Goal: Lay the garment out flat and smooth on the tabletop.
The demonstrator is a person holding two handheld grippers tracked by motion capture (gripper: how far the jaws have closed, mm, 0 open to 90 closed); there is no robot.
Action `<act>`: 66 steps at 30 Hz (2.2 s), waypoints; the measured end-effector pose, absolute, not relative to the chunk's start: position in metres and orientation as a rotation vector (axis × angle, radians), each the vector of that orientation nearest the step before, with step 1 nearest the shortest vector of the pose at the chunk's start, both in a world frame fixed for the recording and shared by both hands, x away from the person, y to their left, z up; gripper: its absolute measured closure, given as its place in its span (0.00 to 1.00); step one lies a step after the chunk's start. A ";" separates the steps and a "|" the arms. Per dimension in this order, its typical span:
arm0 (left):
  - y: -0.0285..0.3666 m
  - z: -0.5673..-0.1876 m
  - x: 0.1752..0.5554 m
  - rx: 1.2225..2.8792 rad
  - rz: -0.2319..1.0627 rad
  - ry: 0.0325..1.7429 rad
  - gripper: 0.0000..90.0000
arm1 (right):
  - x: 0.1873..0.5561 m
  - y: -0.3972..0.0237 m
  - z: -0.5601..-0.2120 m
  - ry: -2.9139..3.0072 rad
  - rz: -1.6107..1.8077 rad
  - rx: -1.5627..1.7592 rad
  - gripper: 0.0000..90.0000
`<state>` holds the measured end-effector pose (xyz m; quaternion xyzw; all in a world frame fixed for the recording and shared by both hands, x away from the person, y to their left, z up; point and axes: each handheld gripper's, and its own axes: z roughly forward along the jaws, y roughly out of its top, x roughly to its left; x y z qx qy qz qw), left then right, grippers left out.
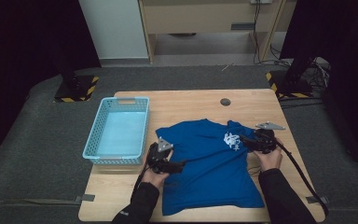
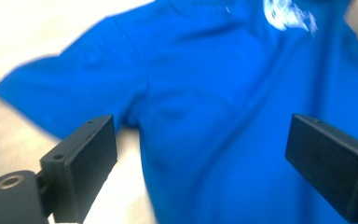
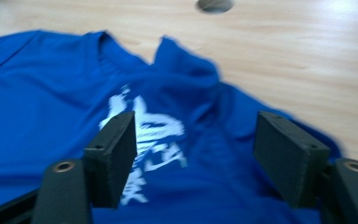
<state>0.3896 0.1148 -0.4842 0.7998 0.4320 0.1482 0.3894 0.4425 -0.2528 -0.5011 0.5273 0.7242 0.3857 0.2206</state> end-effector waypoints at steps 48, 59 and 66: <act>0.120 -0.482 0.430 2.003 0.482 1.270 0.10 | 0.453 -0.236 -0.480 2.044 1.049 1.411 0.08; 0.129 -0.501 0.366 2.168 0.388 1.174 0.07 | 0.398 -0.223 -0.497 2.227 1.024 1.303 0.07; 0.140 -0.506 0.342 2.176 0.343 1.158 0.07 | 0.375 -0.223 -0.506 2.302 1.009 1.275 0.06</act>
